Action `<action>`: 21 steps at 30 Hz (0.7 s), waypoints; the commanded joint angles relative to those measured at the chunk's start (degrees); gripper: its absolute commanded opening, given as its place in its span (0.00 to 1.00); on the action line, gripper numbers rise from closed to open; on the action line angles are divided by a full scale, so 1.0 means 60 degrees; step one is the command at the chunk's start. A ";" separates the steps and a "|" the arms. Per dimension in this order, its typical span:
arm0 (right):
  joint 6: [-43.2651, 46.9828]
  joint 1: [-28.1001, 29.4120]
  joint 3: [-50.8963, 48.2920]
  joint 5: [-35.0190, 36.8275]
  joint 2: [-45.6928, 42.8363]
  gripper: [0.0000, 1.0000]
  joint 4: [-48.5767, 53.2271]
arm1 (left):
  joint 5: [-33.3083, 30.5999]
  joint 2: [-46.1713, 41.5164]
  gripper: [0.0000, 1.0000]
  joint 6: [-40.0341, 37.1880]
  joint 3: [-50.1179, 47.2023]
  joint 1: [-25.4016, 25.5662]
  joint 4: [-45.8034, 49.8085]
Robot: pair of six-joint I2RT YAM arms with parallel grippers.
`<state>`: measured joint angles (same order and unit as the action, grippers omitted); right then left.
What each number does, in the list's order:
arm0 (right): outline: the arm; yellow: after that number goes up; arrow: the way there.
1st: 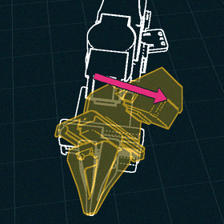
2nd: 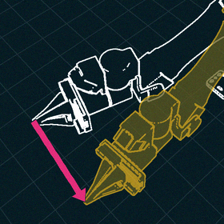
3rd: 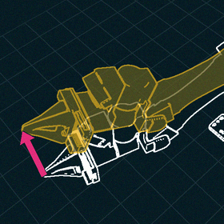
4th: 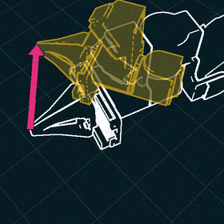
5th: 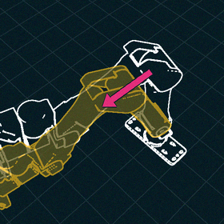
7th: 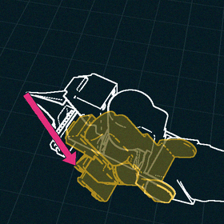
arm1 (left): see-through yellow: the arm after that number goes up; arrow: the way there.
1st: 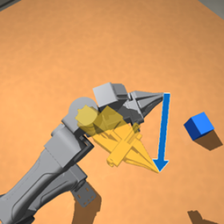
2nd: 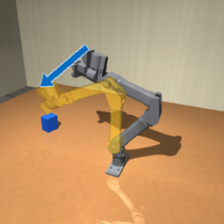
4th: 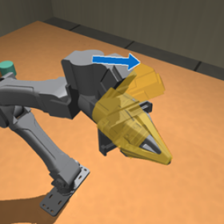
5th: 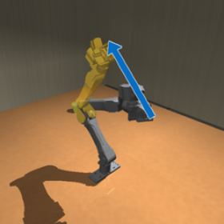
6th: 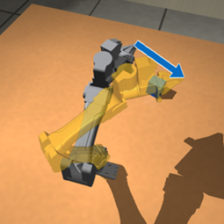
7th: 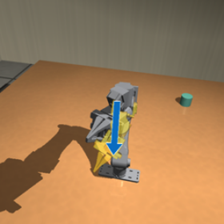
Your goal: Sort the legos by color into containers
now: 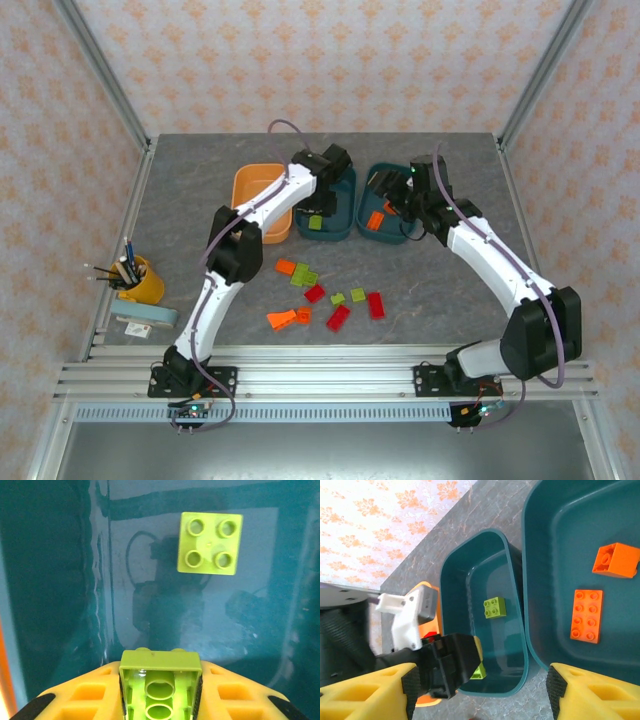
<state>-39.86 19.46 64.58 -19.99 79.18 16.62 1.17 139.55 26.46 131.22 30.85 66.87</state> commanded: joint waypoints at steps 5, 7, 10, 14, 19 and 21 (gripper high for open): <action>0.0070 -0.0021 0.0253 -0.0284 -0.0025 0.70 0.0475 | -0.0502 0.0234 0.42 -0.0103 0.0322 -0.0125 0.0383; 0.0178 -0.0022 0.0264 -0.0274 -0.0045 0.70 0.0657 | -0.0474 0.0146 0.46 -0.0089 0.0390 -0.0132 0.0383; 0.0397 -0.0035 0.0249 -0.0243 -0.0173 0.70 0.0958 | -0.0431 -0.0086 0.56 -0.0060 0.0567 -0.0132 0.0469; 0.0806 -0.0029 0.0307 -0.0228 -0.0403 0.71 0.1540 | -0.0414 -0.0590 0.64 0.0021 0.0741 -0.0132 0.0594; 0.1336 0.0007 0.0521 -0.0063 -0.0811 0.70 0.2389 | -0.0430 -0.1783 0.71 0.0178 0.0657 -0.0122 0.0618; 0.1549 0.0072 0.0637 0.0061 -0.1020 0.70 0.2749 | -0.0337 -0.2474 0.73 0.0268 0.0317 -0.0141 0.0486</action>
<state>-33.95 19.46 65.54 -20.97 76.18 28.67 0.56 134.65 27.00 133.43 30.26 68.62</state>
